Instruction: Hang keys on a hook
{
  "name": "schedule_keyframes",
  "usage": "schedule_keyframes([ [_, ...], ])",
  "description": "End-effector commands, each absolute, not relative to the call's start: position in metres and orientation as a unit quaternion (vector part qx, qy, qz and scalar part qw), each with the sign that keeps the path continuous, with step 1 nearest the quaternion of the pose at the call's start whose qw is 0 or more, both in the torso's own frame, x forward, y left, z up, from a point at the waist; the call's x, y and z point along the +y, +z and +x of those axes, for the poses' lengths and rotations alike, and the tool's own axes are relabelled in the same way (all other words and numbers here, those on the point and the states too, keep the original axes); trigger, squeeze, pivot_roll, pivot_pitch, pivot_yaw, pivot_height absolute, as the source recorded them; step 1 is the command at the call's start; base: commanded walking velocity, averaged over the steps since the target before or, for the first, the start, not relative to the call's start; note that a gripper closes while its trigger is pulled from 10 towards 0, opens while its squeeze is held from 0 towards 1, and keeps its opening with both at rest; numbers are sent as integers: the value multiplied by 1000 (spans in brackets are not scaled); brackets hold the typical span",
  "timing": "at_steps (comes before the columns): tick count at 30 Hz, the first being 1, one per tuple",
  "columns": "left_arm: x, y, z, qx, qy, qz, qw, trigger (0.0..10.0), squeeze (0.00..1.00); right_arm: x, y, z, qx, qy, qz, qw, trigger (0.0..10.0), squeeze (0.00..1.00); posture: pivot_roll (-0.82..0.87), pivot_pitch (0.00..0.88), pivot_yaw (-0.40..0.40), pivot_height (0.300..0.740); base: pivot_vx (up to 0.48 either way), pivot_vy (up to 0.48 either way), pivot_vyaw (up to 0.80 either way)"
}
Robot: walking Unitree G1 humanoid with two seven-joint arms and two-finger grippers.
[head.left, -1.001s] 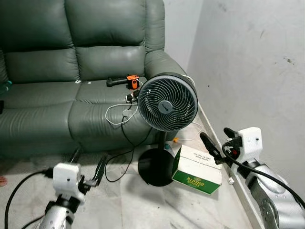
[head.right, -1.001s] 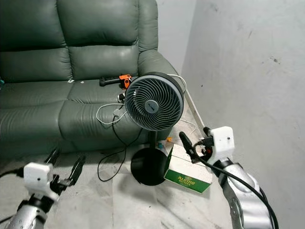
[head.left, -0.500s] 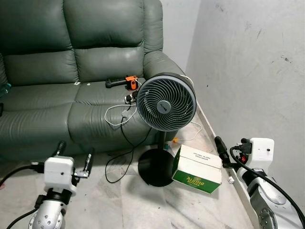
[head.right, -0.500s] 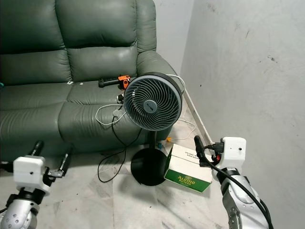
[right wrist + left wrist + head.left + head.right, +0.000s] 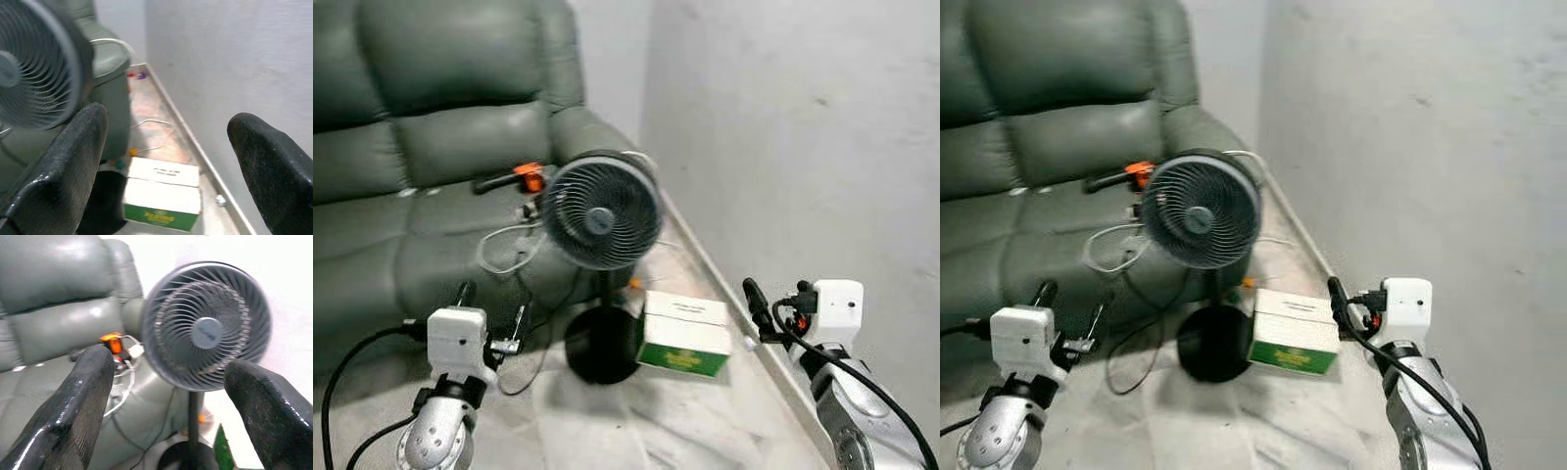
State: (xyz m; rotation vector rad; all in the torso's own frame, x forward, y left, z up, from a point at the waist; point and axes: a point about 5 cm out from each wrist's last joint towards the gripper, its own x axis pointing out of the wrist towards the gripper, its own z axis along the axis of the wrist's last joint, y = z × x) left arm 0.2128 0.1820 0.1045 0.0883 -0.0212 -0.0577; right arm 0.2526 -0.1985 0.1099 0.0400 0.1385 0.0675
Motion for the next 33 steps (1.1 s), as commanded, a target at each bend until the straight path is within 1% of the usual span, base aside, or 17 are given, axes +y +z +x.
schedule_keyframes([
  [1,181,105,212,-3,-23,45,999,10000,0,-194,109,255,75,40,22,996,10000,0,11,31,-5,740,0,0,-800],
  [4,179,106,212,2,-29,38,999,10000,0,-192,108,256,77,40,25,996,10000,0,10,42,-4,740,0,0,-788],
  [5,178,107,212,7,-29,32,999,10000,0,-191,109,256,76,40,26,996,10000,0,5,59,-3,740,0,0,-788],
  [7,178,108,213,10,-29,36,999,10000,0,-190,109,256,76,41,26,996,10000,0,3,64,-2,740,0,0,-788],
  [9,174,109,215,17,-36,19,999,10000,0,-188,109,254,78,44,26,996,10000,0,-5,90,-5,740,0,0,-788],
  [12,174,108,217,20,-30,14,999,10000,0,-188,107,251,85,44,27,995,10000,0,-9,107,-10,740,0,0,-788],
  [17,173,108,216,25,-27,10,999,10000,0,-188,108,250,86,46,29,995,10000,0,-10,98,-10,740,0,0,-788],
  [23,172,109,215,38,-31,9,999,10000,0,-186,111,251,82,55,30,995,10000,0,-5,113,-10,740,0,0,-790],
  [29,172,110,215,44,-38,10,998,10000,0,-186,112,249,82,57,28,995,10000,0,-11,123,-6,740,0,0,-78],
  [33,172,112,216,46,-41,13,998,10000,0,-188,112,247,82,54,27,995,10000,0,-10,128,0,740,0,318,0],
])
